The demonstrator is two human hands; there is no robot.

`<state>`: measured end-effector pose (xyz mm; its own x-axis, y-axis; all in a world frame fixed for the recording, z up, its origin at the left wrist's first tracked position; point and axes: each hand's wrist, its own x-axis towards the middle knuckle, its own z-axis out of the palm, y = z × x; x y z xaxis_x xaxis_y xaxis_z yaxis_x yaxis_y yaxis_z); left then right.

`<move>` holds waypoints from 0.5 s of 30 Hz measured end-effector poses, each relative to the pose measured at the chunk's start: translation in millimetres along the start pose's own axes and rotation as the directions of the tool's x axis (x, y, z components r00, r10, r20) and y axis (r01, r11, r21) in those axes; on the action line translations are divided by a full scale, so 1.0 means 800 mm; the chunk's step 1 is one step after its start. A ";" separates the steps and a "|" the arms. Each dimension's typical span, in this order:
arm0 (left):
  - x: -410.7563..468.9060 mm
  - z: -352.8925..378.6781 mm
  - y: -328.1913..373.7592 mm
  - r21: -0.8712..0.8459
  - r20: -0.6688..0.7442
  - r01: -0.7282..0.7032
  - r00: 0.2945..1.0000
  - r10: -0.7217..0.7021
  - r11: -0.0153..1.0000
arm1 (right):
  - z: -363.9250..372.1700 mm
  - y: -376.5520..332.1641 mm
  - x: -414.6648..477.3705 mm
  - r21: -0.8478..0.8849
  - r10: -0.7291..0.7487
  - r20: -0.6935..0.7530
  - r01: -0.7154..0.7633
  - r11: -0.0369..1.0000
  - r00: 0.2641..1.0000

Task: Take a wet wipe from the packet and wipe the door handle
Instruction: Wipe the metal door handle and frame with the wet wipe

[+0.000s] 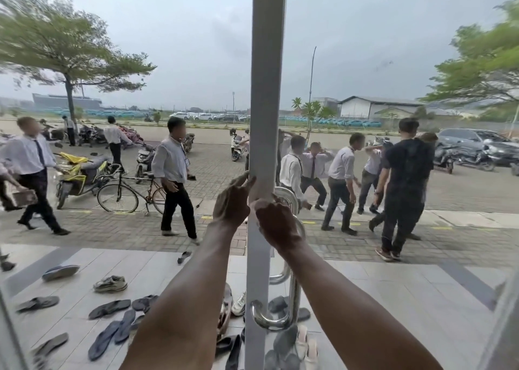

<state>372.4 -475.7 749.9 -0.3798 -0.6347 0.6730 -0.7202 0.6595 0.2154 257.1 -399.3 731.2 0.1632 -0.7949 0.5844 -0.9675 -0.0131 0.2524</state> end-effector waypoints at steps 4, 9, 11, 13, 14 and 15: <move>0.002 0.005 0.012 0.010 -0.010 -0.081 0.997 0.081 0.997 | -0.001 0.012 -0.008 -0.001 -0.037 -0.085 0.038 0.999 0.996; 0.004 0.006 0.012 0.005 0.049 -0.109 0.993 0.108 0.994 | 0.000 -0.001 0.007 0.050 0.020 -0.024 -0.019 0.999 1.000; 0.002 0.005 0.010 0.021 0.053 -0.130 0.990 0.129 0.991 | 0.002 -0.009 0.015 0.059 0.024 0.004 -0.024 0.998 1.000; 0.000 0.003 0.008 0.020 0.052 -0.144 0.988 0.142 0.989 | 0.005 -0.010 0.015 0.058 0.023 -0.037 -0.020 0.998 0.999; 0.000 0.002 0.007 0.018 0.051 -0.149 0.988 0.147 0.989 | 0.005 -0.008 0.013 0.054 0.010 -0.064 -0.006 0.999 0.998; 0.000 0.002 0.007 0.021 0.049 -0.152 0.987 0.150 0.988 | 0.004 -0.005 0.008 0.052 -0.011 -0.082 0.015 0.999 0.997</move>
<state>367.7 -472.9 749.9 -0.5117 -0.5472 0.6624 -0.6662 0.7395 0.0962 261.2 -406.3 731.1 0.1890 -0.7426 0.6425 -0.9737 -0.0568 0.2208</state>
